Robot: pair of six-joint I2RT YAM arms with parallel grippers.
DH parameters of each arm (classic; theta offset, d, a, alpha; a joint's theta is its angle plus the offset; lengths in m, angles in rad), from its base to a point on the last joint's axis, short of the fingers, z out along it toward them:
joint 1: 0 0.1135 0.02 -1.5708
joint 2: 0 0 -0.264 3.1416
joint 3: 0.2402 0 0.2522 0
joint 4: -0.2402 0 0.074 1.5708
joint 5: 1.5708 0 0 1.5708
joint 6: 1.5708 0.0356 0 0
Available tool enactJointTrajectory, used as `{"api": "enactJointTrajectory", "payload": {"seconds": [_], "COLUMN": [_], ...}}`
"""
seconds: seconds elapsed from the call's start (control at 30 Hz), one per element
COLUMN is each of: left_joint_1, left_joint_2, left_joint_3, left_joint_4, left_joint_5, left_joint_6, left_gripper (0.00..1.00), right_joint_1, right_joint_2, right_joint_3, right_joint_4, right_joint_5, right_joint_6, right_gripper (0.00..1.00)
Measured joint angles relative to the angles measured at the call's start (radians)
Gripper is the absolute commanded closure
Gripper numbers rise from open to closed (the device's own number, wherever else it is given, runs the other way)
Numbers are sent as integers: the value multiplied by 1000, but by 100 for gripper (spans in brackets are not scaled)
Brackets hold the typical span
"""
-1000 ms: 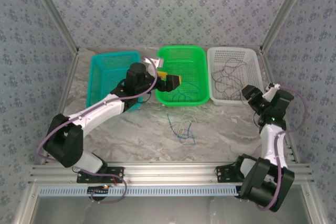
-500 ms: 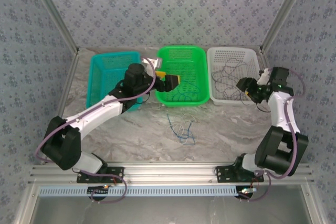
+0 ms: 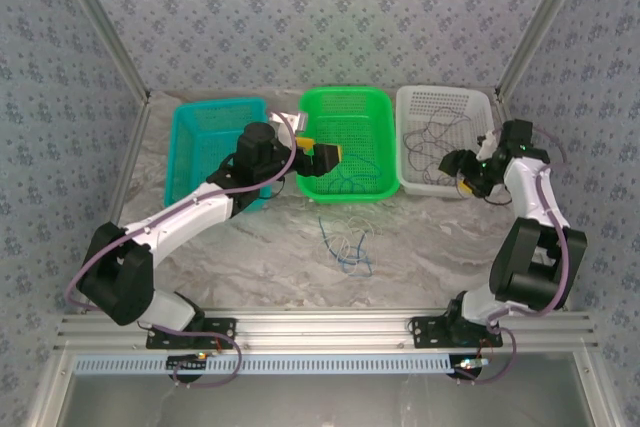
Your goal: Untangle the cables
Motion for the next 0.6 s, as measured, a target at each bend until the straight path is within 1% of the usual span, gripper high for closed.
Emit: {"api": "enactJointTrajectory", "payload": {"seconds": [0.2, 0.37, 0.5, 0.6], "left_joint_1": [0, 0, 0, 3], "left_joint_2": [-11, -37, -50, -52], "left_joint_3": [-10, -21, -22, -22], "left_joint_4": [-14, -23, -25, -26], "left_joint_5": [-19, -30, -41, -44], "left_joint_6": [0, 0, 1, 5], "left_gripper": [0, 0, 1, 0], "right_joint_1": [41, 51, 51, 51], "right_joint_2": [127, 214, 235, 235], "right_joint_3": [108, 182, 192, 192], "right_joint_4": [53, 59, 61, 97], "right_joint_5": [-19, -45, -49, -51], "right_joint_6": [19, 30, 35, 54], "right_gripper": [27, 29, 28, 27]}}
